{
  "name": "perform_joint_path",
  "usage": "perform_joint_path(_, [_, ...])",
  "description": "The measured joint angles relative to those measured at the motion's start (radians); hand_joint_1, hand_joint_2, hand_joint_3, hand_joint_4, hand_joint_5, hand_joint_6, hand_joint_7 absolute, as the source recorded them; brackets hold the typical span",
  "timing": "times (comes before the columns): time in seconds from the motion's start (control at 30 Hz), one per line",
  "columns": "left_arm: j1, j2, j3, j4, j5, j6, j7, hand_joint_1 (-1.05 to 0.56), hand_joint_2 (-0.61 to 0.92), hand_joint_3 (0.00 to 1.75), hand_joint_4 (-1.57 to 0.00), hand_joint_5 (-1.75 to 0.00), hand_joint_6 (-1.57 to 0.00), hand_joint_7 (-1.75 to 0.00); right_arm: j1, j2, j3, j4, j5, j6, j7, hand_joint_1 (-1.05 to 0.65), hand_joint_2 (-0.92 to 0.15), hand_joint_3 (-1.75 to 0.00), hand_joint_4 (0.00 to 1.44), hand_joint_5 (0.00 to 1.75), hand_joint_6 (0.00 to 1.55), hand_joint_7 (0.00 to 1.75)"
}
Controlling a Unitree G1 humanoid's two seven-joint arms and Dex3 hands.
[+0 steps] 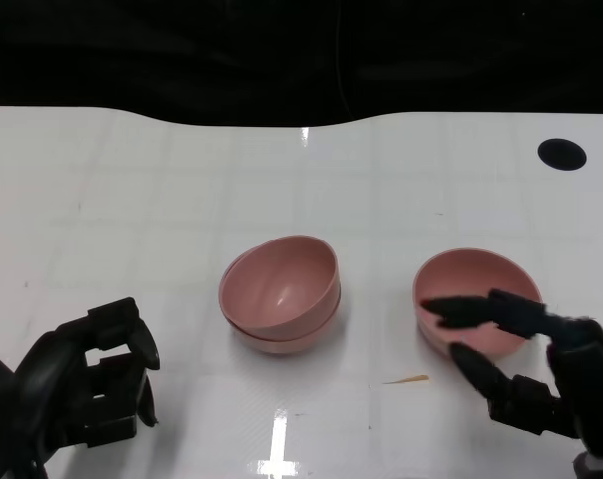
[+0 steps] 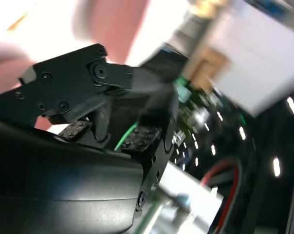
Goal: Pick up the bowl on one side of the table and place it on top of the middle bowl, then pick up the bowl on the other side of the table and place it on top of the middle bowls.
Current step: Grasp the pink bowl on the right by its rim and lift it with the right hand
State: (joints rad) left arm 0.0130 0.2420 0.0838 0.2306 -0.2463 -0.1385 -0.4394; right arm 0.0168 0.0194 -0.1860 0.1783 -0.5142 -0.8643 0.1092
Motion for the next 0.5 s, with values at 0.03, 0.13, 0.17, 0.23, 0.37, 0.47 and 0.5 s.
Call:
perform_joint_path(0.03, [0.0, -0.001, 0.0, 0.0, 0.002, 0.0, 0.0, 0.28, 0.77, 1.22, -0.8, -1.75, -0.64, -1.75, 0.003, -0.013, 0.0, -0.05, -0.089, 0.042, -0.012, -0.97, -0.92, -0.35, 0.42, 0.02, 0.44, 0.01])
perform_joint_path(0.13, [0.0, -0.001, 0.0, -0.001, 0.017, 0.0, 0.007, 0.28, 0.76, 1.24, -0.79, -1.75, -0.63, -1.75, 0.02, -0.056, 0.025, -0.217, -0.367, 0.195, -0.028, -0.97, -0.92, -0.28, 0.37, 0.0, 0.4, 0.0])
perform_joint_path(0.17, [0.0, -0.001, 0.0, -0.002, 0.029, 0.0, 0.013, 0.28, 0.76, 1.24, -0.79, -1.75, -0.63, -1.75, 0.027, -0.075, 0.045, -0.266, -0.463, 0.255, -0.03, -0.96, -0.92, -0.25, 0.36, 0.0, 0.39, 0.0])
perform_joint_path(0.23, [0.0, -0.001, 0.001, -0.005, 0.047, 0.0, 0.032, 0.28, 0.75, 1.24, -0.79, -1.75, -0.62, -1.75, 0.029, -0.115, 0.099, -0.313, -0.6, 0.375, -0.046, -0.95, -0.92, -0.23, 0.35, 0.0, 0.38, 0.0])
perform_joint_path(0.37, [0.001, -0.002, 0.001, -0.011, 0.058, 0.0, 0.044, 0.28, 0.75, 1.24, -0.78, -1.75, -0.61, -1.75, 0.026, -0.158, 0.183, -0.305, -0.645, 0.495, -0.081, -0.93, -0.92, -0.22, 0.36, 0.01, 0.39, 0.0])
perform_joint_path(0.47, [0.0, -0.008, 0.001, -0.018, 0.072, 0.0, 0.045, 0.27, 0.75, 1.25, -0.78, -1.75, -0.61, -1.75, -0.023, -0.19, 0.253, -0.203, -0.664, 0.571, -0.12, -0.91, -0.92, -0.21, 0.37, 0.01, 0.39, 0.01])
perform_joint_path(0.5, [0.001, -0.01, 0.001, -0.02, 0.074, 0.001, 0.047, 0.28, 0.75, 1.25, -0.78, -1.75, -0.61, -1.75, -0.037, -0.202, 0.271, -0.167, -0.666, 0.593, -0.133, -0.9, -0.92, -0.2, 0.37, 0.01, 0.39, 0.0])
